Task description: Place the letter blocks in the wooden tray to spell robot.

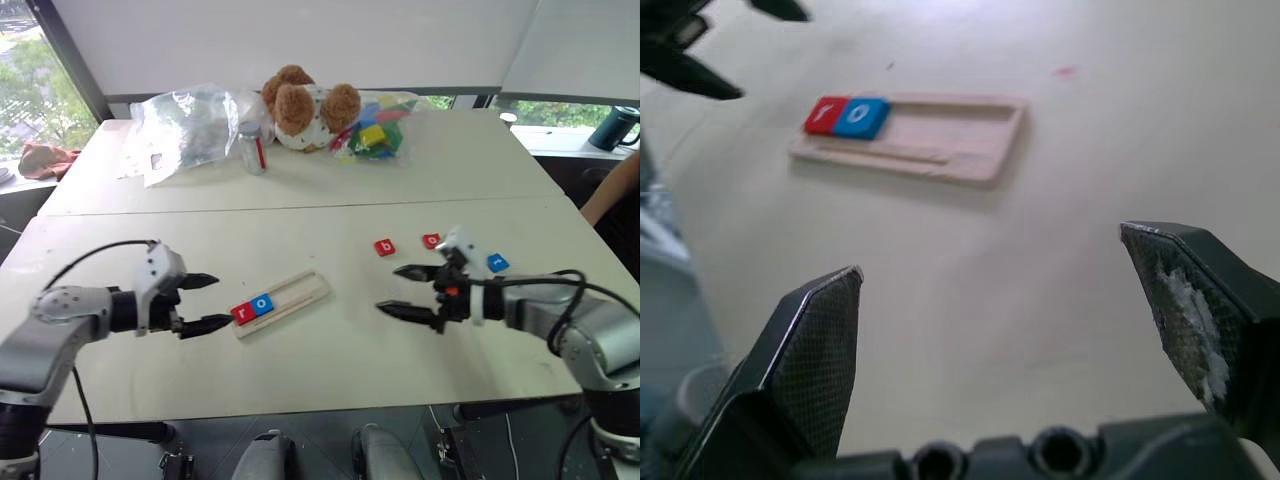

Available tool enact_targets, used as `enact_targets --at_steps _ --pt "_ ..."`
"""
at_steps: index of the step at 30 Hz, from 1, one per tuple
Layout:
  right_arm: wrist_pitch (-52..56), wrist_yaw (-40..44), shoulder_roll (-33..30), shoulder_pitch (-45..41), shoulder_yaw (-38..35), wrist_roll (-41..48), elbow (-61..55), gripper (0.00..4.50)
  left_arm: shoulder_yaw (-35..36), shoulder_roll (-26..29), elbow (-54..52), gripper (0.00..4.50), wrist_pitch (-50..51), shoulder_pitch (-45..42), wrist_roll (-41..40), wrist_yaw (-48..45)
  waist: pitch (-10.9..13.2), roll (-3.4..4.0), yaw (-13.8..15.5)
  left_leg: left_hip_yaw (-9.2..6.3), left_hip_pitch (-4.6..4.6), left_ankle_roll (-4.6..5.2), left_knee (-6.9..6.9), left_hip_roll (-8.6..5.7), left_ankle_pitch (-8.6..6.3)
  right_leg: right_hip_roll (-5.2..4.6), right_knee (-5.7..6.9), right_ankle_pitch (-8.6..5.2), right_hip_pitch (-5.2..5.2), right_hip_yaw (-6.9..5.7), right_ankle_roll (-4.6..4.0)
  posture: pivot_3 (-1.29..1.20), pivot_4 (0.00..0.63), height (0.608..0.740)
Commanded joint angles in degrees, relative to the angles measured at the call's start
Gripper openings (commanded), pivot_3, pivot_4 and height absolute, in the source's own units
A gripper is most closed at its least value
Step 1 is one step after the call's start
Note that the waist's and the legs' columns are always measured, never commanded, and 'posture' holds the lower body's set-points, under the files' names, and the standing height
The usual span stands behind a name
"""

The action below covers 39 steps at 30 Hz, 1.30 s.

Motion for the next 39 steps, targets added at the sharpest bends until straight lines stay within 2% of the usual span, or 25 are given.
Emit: enact_targets --at_steps 1,11,23,25,27,28,33,39 --pt "1.0 -2.3 1.8 0.1 1.2 0.9 -4.0 4.48 -2.3 -1.2 1.6 4.50 -4.1 -1.0 2.9 -0.2 0.0 0.00 0.0 0.00 -0.02 0.00 0.05 0.00 0.00 0.00 0.01 0.00 0.00 0.00 0.00 0.00 0.150 0.740" --pt "1.4 -3.0 1.7 1.5 0.9 1.1 -5.0 4.48 -5.9 -5.6 9.7 4.50 -12.6 -1.0 8.7 0.2 0.0 0.00 0.1 -0.01 -0.04 0.02 0.28 0.00 -0.01 0.00 0.06 0.00 0.07 -0.02 0.01 0.00 0.150 0.740" --pt "1.2 -3.9 1.8 1.1 1.1 1.0 -4.7 4.48 -8.0 -8.7 13.1 4.50 -14.8 -0.5 11.5 -0.3 0.0 0.01 0.2 -0.01 0.00 0.02 0.31 -0.01 -0.01 0.00 0.07 0.01 0.14 -0.02 0.01 0.00 0.150 0.740" --pt "1.2 -4.1 1.8 1.4 0.8 1.1 -4.9 4.50 -7.9 -8.7 13.8 3.94 -15.2 -0.6 11.7 -0.7 0.0 0.00 0.3 -0.01 0.04 0.02 0.32 0.00 -0.01 0.00 0.07 0.01 0.18 -0.02 0.01 0.00 0.150 0.740" --pt "1.3 -4.2 1.6 1.7 0.5 1.2 -5.1 4.50 -7.8 -8.5 13.8 3.17 -15.5 -0.7 11.9 -1.0 -0.1 0.02 0.1 -0.01 0.07 0.02 0.32 -0.01 -0.01 0.00 0.07 0.01 0.21 -0.02 0.01 0.00 0.150 0.740" --pt "1.4 -4.4 1.5 2.0 0.1 1.3 -5.2 4.50 -7.6 -8.3 13.3 3.08 -15.2 -1.0 11.8 -1.2 -0.1 0.02 0.2 -0.01 0.07 0.03 0.32 0.00 -0.01 0.00 0.07 0.01 0.21 -0.01 0.01 0.00 0.150 0.740" --pt "1.2 -5.2 0.9 2.6 -1.7 0.9 -4.3 4.50 -7.6 -7.8 11.3 3.08 -13.6 -4.5 10.7 -2.9 -0.1 0.02 0.3 -0.02 0.06 0.03 0.32 0.00 -0.01 0.00 0.07 0.01 0.21 -0.03 0.01 0.00 0.150 0.740" --pt "-2.1 -10.5 1.0 3.0 -10.5 -2.7 2.4 4.50 -14.7 -10.6 18.1 3.08 -18.0 -19.0 13.6 -10.4 0.0 -0.02 1.3 -0.03 -0.01 0.03 0.44 -0.05 0.00 0.00 0.07 0.01 0.20 -0.06 0.02 0.00 0.150 0.740"
